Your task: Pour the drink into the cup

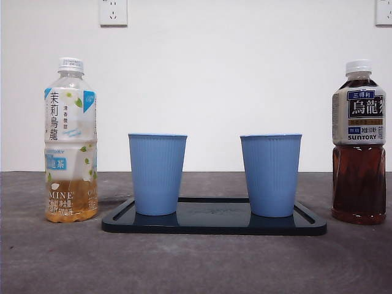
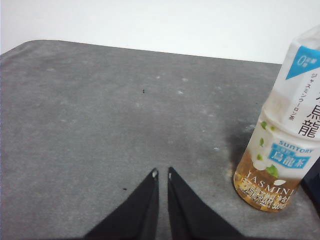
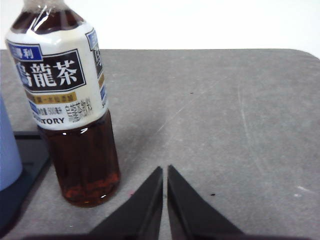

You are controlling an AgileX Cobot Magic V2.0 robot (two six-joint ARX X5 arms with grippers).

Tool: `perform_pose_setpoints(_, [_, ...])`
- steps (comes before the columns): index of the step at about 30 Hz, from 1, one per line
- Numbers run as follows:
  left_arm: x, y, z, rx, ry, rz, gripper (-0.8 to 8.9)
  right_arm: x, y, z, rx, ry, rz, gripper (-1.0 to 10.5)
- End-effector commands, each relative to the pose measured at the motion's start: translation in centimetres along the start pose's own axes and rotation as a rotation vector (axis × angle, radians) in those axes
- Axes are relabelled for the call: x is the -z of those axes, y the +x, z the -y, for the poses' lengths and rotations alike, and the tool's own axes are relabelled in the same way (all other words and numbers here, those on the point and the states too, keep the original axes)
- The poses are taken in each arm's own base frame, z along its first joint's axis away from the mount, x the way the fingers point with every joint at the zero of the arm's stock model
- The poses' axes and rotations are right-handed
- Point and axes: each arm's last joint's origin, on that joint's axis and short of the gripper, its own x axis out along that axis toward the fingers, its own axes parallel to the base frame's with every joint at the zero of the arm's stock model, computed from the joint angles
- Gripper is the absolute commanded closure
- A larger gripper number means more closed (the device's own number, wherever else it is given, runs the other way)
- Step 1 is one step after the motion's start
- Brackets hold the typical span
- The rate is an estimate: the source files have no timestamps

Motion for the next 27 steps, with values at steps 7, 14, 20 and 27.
perform_pose_setpoints(7, [-0.4,-0.2,0.2,0.055,-0.092,0.001,7.99,-0.9,-0.3,-0.4,-0.137,0.183,0.012,9.3])
perform_pose_setpoints(14, [-2.5,-1.0,0.7,0.096,-0.216,0.057,7.99,-3.9,-1.6,-0.8,-0.192,0.266,0.08,9.3])
perform_pose_setpoints(20, [-5.7,-2.3,1.2,0.132,-0.248,0.123,7.99,-7.7,-3.4,-1.1,-0.215,0.286,0.095,9.3])
perform_pose_setpoints(27, [-11.0,-4.1,1.9,0.199,-0.23,0.076,7.99,-12.4,-5.2,-1.7,-0.301,0.276,0.025,9.3])
